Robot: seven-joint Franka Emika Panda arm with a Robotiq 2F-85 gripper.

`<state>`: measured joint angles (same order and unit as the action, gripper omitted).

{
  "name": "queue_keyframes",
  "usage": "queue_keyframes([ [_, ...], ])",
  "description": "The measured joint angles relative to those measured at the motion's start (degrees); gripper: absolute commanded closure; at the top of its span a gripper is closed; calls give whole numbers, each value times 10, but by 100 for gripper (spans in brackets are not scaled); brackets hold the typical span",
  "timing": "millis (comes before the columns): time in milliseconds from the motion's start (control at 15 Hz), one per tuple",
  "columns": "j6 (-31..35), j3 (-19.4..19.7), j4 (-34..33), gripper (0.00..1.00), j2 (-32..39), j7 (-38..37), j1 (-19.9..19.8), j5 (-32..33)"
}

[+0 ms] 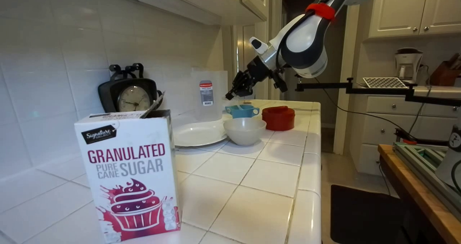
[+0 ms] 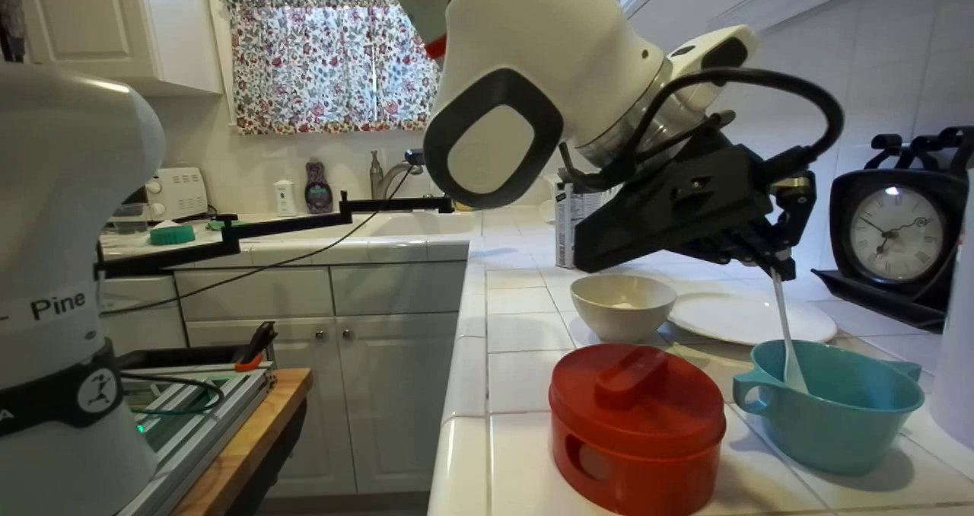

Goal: Use the spoon in the blue bowl to stir the contents in the grey bowl then place the spoon back

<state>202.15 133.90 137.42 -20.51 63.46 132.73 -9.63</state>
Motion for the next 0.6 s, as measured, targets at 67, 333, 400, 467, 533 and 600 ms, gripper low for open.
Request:
queue_keyframes([
  [67,0,13,-7,67,-8,0,14,0],
  [333,1,56,-40,37,-36,1,64,0],
  [400,1,64,-48,28,-41,1,73,0],
  [467,1,66,-54,22,-44,1,76,0],
  [533,1,65,-57,13,-45,2,76,1],
  [600,0,64,-61,7,-45,2,76,2],
])
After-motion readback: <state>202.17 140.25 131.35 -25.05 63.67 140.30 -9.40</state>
